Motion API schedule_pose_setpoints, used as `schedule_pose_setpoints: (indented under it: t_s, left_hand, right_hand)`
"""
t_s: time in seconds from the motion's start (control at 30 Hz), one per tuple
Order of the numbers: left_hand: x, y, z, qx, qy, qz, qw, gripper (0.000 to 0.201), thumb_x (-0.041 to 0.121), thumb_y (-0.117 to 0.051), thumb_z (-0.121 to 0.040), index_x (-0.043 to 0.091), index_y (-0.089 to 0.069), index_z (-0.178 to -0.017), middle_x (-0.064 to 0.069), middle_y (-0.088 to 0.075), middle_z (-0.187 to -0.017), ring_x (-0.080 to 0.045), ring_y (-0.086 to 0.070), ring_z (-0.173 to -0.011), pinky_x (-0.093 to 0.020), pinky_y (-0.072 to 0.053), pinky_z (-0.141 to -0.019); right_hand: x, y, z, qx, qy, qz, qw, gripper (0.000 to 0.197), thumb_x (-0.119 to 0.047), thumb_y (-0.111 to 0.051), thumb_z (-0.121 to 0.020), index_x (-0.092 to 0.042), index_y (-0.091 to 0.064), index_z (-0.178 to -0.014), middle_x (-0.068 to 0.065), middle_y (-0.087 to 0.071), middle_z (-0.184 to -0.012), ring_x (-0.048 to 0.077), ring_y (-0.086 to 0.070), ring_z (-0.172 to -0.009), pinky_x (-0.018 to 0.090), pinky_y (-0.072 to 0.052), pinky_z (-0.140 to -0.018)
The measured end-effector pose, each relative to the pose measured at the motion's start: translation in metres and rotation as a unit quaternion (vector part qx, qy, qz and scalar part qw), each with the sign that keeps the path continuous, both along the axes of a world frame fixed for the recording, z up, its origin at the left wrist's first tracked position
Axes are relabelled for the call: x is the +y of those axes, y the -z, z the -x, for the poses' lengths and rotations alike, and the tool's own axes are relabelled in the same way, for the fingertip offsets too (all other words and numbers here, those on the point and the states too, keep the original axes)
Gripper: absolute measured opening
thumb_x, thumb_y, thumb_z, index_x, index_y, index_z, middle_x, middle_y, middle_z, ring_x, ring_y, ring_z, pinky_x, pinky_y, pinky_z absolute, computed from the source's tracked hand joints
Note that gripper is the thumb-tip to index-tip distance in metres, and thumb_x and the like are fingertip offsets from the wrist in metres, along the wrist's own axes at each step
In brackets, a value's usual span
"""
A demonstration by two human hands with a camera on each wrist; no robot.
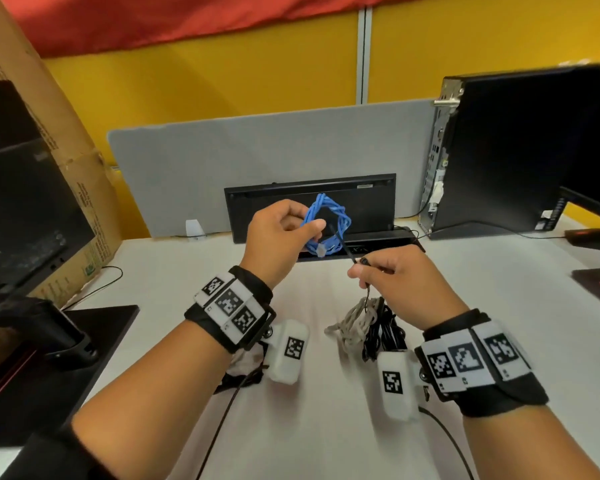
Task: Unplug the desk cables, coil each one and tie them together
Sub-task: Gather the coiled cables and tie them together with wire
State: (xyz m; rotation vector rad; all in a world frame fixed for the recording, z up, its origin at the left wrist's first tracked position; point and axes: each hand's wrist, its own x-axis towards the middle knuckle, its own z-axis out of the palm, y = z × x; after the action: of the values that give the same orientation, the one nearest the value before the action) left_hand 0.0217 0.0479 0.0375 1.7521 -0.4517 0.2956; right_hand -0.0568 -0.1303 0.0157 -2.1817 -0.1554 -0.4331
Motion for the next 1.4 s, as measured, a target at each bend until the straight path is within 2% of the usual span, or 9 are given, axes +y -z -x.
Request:
schedule_pose_setpoints:
  t_s: [0.17, 0.37, 0.5, 0.7, 0.83, 0.9, 0.97, 1.3, 1.4]
  left_hand:
    - [-0.010, -0.004, 0.028, -0.077, 0.086, -0.039, 0.993, 0.013, 0.012, -0.077, -0.080, 0.011, -0.070, -0.091, -0.007, -0.072, -0.083, -0.022, -0.071, -0.074, -0.036, -0.061, -0.069]
    - [-0.014, 0.012, 0.040, -0.069, 0.132, -0.082, 0.985, 0.010, 0.012, -0.075, -0.082, 0.014, -0.074, -0.092, 0.000, -0.074, -0.084, -0.013, -0.071, -0.076, -0.027, -0.058, -0.074]
    - [-0.015, 0.017, 0.042, -0.035, 0.102, -0.017, 0.994, 0.017, 0.004, -0.061, -0.092, 0.014, -0.066, -0.105, -0.002, -0.074, -0.082, -0.014, -0.072, -0.075, -0.030, -0.059, -0.073]
    - [-0.019, 0.018, 0.042, 0.105, 0.063, 0.091, 0.988, 0.041, 0.009, -0.071, -0.086, 0.006, -0.050, -0.121, -0.007, -0.076, -0.078, -0.020, -0.074, -0.076, -0.030, -0.060, -0.067]
    - [-0.023, 0.019, 0.043, 0.153, 0.034, 0.137, 0.978, 0.028, 0.010, -0.071, -0.086, 0.008, -0.055, -0.109, -0.009, -0.075, -0.080, -0.021, -0.074, -0.074, -0.024, -0.057, -0.063]
    - [-0.022, 0.019, 0.042, 0.106, 0.027, 0.077, 0.991, 0.007, 0.009, -0.068, -0.088, 0.003, -0.067, -0.090, -0.009, -0.074, -0.077, -0.018, -0.073, -0.069, -0.022, -0.057, -0.062]
    - [-0.022, 0.018, 0.041, 0.049, 0.020, 0.029, 0.998, 0.009, 0.008, -0.066, -0.089, 0.002, -0.069, -0.081, -0.010, -0.073, -0.077, -0.016, -0.072, -0.067, -0.022, -0.058, -0.062]
    - [-0.013, 0.013, 0.031, -0.003, -0.019, 0.015, 1.000, 0.017, 0.007, -0.063, -0.091, 0.011, -0.060, -0.074, -0.011, -0.072, -0.077, -0.024, -0.070, -0.068, -0.029, -0.060, -0.061]
    - [-0.011, 0.015, 0.030, 0.004, -0.020, -0.004, 1.000, 0.014, 0.009, -0.064, -0.091, 0.007, -0.061, -0.077, -0.009, -0.071, -0.075, -0.020, -0.070, -0.065, -0.028, -0.060, -0.060]
  right_hand:
    - [0.003, -0.002, -0.001, 0.027, -0.002, 0.037, 0.999, 0.026, -0.024, -0.065, -0.088, -0.013, -0.070, -0.066, -0.007, -0.063, -0.060, -0.005, -0.051, -0.054, 0.013, -0.033, -0.054]
    - [0.002, -0.009, 0.003, 0.012, 0.002, 0.054, 0.998, 0.038, -0.018, -0.060, -0.091, -0.035, -0.058, -0.057, -0.018, -0.054, -0.047, -0.009, -0.053, -0.052, 0.007, -0.038, -0.052]
    - [0.004, -0.010, 0.002, 0.009, 0.004, 0.060, 0.998, 0.027, -0.014, -0.057, -0.092, -0.017, -0.070, -0.068, -0.009, -0.057, -0.057, 0.003, -0.048, -0.049, 0.018, -0.037, -0.055]
    - [0.007, -0.013, 0.000, 0.013, -0.006, 0.062, 0.998, 0.023, -0.014, -0.056, -0.093, -0.013, -0.074, -0.077, -0.001, -0.063, -0.063, 0.010, -0.051, -0.055, 0.030, -0.048, -0.059]
    - [0.008, -0.015, -0.003, 0.023, -0.022, 0.078, 0.996, 0.025, -0.013, -0.055, -0.091, -0.018, -0.073, -0.075, -0.008, -0.063, -0.062, 0.000, -0.052, -0.052, 0.017, -0.040, -0.057]
    - [0.008, -0.016, -0.004, 0.031, -0.023, 0.094, 0.995, 0.025, -0.015, -0.057, -0.091, -0.018, -0.071, -0.072, -0.008, -0.061, -0.060, 0.000, -0.051, -0.049, 0.015, -0.037, -0.055]
    - [0.007, -0.018, -0.005, 0.044, -0.024, 0.105, 0.993, 0.023, -0.016, -0.057, -0.092, -0.014, -0.074, -0.077, -0.005, -0.062, -0.062, 0.003, -0.049, -0.049, 0.015, -0.036, -0.055]
    - [-0.012, -0.032, -0.004, 0.138, -0.019, 0.186, 0.973, 0.026, -0.026, -0.062, -0.091, -0.011, -0.073, -0.073, 0.004, -0.062, -0.064, 0.005, -0.046, -0.047, 0.018, -0.037, -0.050]
    - [-0.014, -0.039, -0.005, 0.171, -0.009, 0.216, 0.961, 0.033, -0.025, -0.056, -0.095, -0.004, -0.070, -0.074, 0.006, -0.049, -0.059, 0.013, -0.039, -0.048, 0.021, -0.035, -0.047]
